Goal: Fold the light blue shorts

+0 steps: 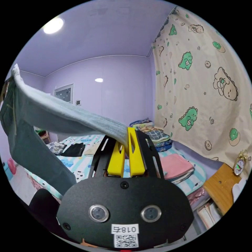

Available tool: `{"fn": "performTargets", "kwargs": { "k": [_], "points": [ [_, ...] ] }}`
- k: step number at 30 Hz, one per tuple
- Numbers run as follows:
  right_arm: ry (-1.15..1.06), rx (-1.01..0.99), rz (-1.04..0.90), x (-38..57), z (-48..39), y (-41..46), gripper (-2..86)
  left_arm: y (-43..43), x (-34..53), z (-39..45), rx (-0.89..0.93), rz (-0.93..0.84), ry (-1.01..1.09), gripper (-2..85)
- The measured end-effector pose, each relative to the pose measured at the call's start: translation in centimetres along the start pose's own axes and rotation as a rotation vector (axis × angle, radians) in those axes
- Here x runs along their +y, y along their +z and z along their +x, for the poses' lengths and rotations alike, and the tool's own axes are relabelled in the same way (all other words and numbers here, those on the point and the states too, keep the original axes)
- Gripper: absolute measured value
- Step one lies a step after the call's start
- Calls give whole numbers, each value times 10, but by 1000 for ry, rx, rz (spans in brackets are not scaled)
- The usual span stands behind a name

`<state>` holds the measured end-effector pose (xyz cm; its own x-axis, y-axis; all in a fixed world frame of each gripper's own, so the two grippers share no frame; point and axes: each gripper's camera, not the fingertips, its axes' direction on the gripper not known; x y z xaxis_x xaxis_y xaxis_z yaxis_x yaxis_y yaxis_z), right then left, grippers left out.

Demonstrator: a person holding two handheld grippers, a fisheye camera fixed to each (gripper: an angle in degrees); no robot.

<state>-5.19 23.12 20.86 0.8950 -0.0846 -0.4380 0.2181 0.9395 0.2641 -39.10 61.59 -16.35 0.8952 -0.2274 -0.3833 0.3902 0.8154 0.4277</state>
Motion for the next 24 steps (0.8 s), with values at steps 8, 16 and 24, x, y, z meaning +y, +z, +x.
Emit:
{"fn": "performTargets", "kwargs": {
  "k": [8,16,24],
  "points": [
    [88,227,-184,44,70,-6,-8,111,179,122,284,-130,-12,21],
    [-73,327,-415,-20,66,128,-7,313,319,155,466,-351,-268,23],
    [-309,-31,-1344,-62,-20,576,80,648,545,8,563,-742,-1041,82]
  ]
}}
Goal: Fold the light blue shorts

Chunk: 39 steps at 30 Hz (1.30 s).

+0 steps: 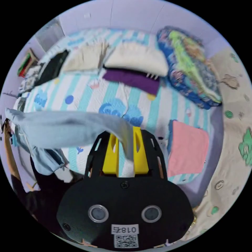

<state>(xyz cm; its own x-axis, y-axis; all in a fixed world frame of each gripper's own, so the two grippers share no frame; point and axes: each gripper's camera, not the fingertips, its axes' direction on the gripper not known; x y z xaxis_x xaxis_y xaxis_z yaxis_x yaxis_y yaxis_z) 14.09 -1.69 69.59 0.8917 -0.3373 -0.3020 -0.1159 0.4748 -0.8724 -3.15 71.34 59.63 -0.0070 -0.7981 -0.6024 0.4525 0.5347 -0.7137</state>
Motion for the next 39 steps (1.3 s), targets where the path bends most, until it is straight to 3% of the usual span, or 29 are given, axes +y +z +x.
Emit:
{"fn": "performTargets", "kwargs": {
  "k": [1,3,6,8,12,14,16,21,24,32,37,39],
  "points": [
    [22,83,-113,-32,-8,21,89,17,4,-50,74,59,-200,98],
    [73,171,80,-46,-21,11,79,17,34,-80,141,293,-292,100],
    [58,133,305,-29,-22,-2,95,27,61,-81,166,257,-128,111],
    [19,-50,420,17,-16,10,94,33,93,-66,89,184,-15,112],
    [-29,-432,467,101,-18,58,84,59,195,-44,-13,114,49,110],
    [1,-613,466,152,-32,93,79,65,239,-38,-54,160,25,107],
    [32,-672,440,178,-45,116,77,75,289,-37,-51,220,-41,102],
    [-3,-668,451,183,-77,145,72,88,363,-21,31,369,-94,89],
    [-13,-553,523,159,-82,140,67,91,388,4,80,415,-48,82],
    [-91,-665,272,123,-103,186,86,144,397,129,259,272,257,76],
    [-89,-779,158,122,-98,223,90,271,378,233,329,9,425,99],
    [-92,-814,169,121,-95,232,40,299,374,247,298,-6,399,99]
  ]
}}
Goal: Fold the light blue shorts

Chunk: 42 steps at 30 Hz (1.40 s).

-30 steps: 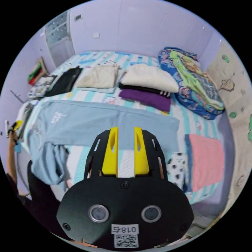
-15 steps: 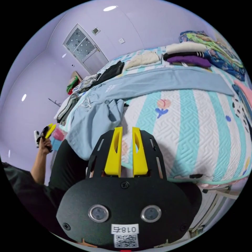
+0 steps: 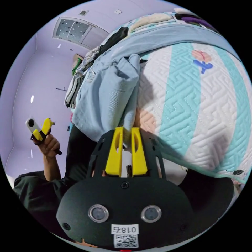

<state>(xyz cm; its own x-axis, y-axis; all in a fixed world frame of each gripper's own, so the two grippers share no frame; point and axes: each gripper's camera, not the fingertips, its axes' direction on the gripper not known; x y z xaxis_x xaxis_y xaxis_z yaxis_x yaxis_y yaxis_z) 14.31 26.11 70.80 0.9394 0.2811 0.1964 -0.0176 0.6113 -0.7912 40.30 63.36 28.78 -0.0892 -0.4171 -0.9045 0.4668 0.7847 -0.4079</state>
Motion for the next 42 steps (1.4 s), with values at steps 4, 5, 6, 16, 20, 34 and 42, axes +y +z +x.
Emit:
{"fn": "performTargets", "kwargs": {
  "k": [4,5,6,16,20,34,42],
  "points": [
    [-58,47,158,13,-7,-51,17,-2,-1,-6,-218,74,-103,100],
    [-106,128,180,16,-16,-75,15,-6,-1,-8,-262,79,-116,100],
    [-130,179,191,19,-21,-87,15,-16,0,-13,-347,80,-151,100],
    [93,1096,110,110,37,-166,84,-47,39,-47,-454,126,-432,104],
    [335,809,162,182,118,-183,84,-52,57,-39,-470,115,-450,100],
    [622,-419,780,400,297,-202,115,-66,104,-7,-435,195,-500,95],
    [717,-540,937,413,357,-178,135,-61,104,12,-399,241,-464,85]
  ]
}}
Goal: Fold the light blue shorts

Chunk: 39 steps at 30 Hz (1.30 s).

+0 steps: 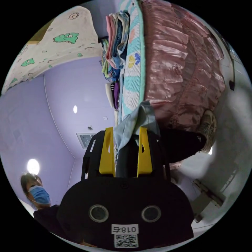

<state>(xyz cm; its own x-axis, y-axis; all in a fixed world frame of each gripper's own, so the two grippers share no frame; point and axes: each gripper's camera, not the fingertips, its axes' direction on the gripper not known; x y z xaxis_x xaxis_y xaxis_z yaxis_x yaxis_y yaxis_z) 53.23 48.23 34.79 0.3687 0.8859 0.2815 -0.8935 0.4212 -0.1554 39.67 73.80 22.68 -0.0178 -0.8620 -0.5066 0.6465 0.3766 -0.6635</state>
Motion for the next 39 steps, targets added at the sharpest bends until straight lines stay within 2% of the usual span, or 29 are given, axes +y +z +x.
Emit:
{"fn": "performTargets", "kwargs": {
  "k": [4,6,8,13,15,20,22,24,27,29,31,34,39],
  "points": [
    [29,128,13,-18,18,-1,133,-13,10,4,-21,22,15,85],
    [29,66,18,-23,25,-2,125,-19,16,0,-23,35,3,84],
    [-6,14,57,-26,23,-7,90,-25,22,-8,-17,47,-18,84],
    [-116,98,11,-41,-3,-3,16,-34,35,-32,15,93,-79,84],
    [-227,96,-8,-46,-31,2,8,-34,36,-39,35,104,-96,84],
    [-800,-94,-20,-17,-173,-5,0,-33,39,-52,61,129,-116,84],
    [-854,-31,8,-9,-189,-17,0,-31,40,-61,65,134,-126,83],
    [-804,43,34,-10,-177,-28,0,-26,42,-69,68,125,-139,84],
    [-542,107,49,-25,-104,-43,0,-15,44,-88,79,99,-169,87],
    [-347,219,33,-31,-38,-42,-1,-7,43,-98,86,75,-183,87],
    [-226,254,34,-28,3,-41,-1,3,36,-108,90,44,-191,90],
    [-113,157,103,-16,37,-46,-1,16,26,-116,99,10,-191,95],
    [-109,75,143,-17,34,-47,-1,40,11,-140,171,2,-221,105]
  ]
}}
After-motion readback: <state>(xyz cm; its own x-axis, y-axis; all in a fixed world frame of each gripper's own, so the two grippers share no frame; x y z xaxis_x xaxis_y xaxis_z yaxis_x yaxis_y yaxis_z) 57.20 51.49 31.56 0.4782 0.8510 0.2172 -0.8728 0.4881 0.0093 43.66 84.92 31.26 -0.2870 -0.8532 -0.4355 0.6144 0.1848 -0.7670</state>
